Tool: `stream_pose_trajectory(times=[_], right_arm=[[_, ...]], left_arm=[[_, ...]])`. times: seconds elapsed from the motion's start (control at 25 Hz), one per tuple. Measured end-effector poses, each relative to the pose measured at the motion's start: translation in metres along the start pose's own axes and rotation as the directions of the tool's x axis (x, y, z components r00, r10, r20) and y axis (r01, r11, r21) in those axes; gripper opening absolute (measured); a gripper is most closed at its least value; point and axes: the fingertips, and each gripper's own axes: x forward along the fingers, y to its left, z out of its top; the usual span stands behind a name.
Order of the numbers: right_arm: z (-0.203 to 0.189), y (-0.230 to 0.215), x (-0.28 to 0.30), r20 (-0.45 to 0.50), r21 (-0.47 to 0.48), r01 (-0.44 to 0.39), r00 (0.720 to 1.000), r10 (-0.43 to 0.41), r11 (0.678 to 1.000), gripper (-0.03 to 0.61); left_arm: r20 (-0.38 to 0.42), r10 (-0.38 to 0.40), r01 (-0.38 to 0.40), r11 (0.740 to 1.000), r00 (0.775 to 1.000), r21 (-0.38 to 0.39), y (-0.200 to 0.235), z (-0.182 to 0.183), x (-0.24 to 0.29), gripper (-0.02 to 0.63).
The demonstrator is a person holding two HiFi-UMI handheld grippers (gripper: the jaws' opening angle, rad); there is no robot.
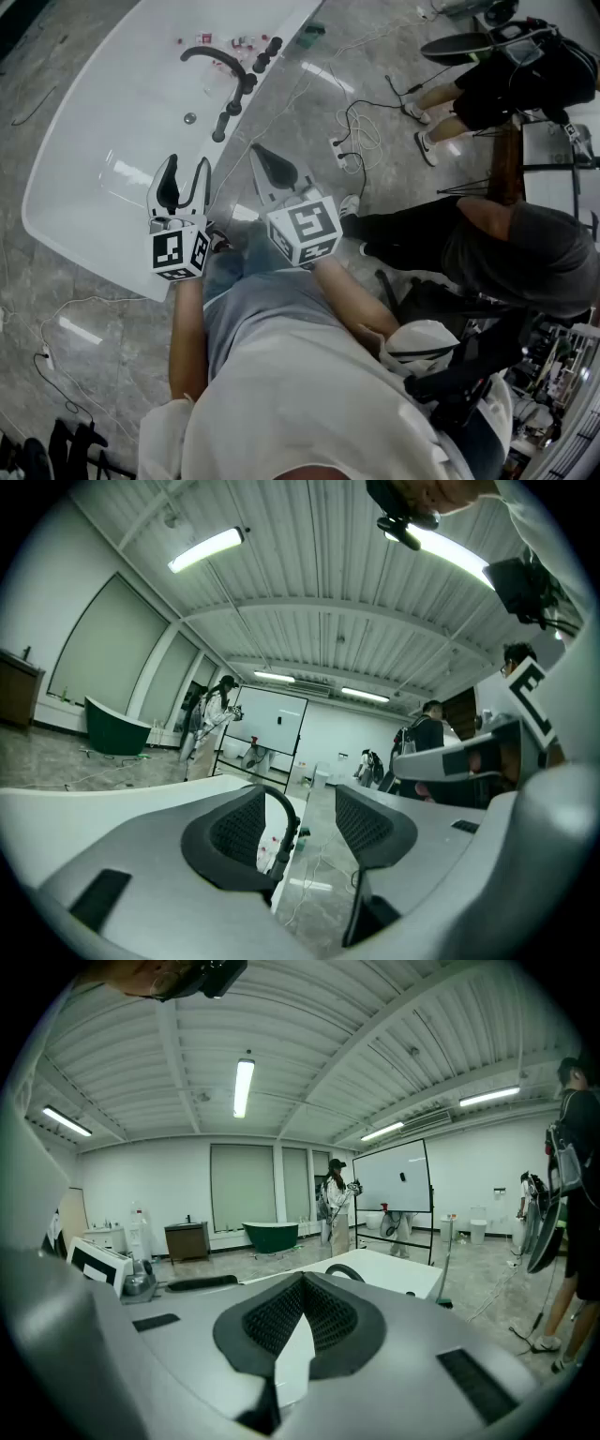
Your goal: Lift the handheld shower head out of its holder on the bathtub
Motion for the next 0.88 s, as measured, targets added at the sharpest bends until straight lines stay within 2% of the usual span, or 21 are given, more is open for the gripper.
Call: stream_pose_trajectory(times=[0.12,0.36,0.56,0.72,0.84,0.88], right_arm=[[-0.008,0.003,0.006,-0.008,0.009,-0.029,1.000,0.029,1.000,0.015],[-0.034,-0.014,0.027,-0.029,0.036,-0.044,0.999,0.045,0.998,0.015],[-0.062,-0.041,0.060,-0.053,0.050,-0.012,0.999,0.014,0.999,0.015],[-0.093,-0.066,0.092,-0.111,0.042,-0.011,0.994,0.016,0.999,0.015],[-0.119,-0.081,0.113,-0.141,0.039,-0.016,0.990,0.021,0.999,0.015],[-0.128,-0.085,0.119,-0.152,0.035,-0.018,0.988,0.024,0.999,0.015]], left_arm=[[-0.049,0.017,-0.015,0.999,0.999,0.034,0.007,-0.028,0.013,0.253],[-0.152,0.007,-0.003,1.000,0.988,0.028,0.026,-0.108,0.072,0.255],[-0.200,0.023,-0.001,0.994,0.980,0.109,0.051,-0.168,0.130,0.255],[-0.296,0.061,-0.012,0.986,0.953,0.165,0.082,-0.253,0.185,0.255],[-0.401,0.027,0.011,0.996,0.916,0.094,0.098,-0.327,0.219,0.256],[-0.409,0.023,0.007,0.997,0.912,0.073,0.102,-0.343,0.228,0.255]])
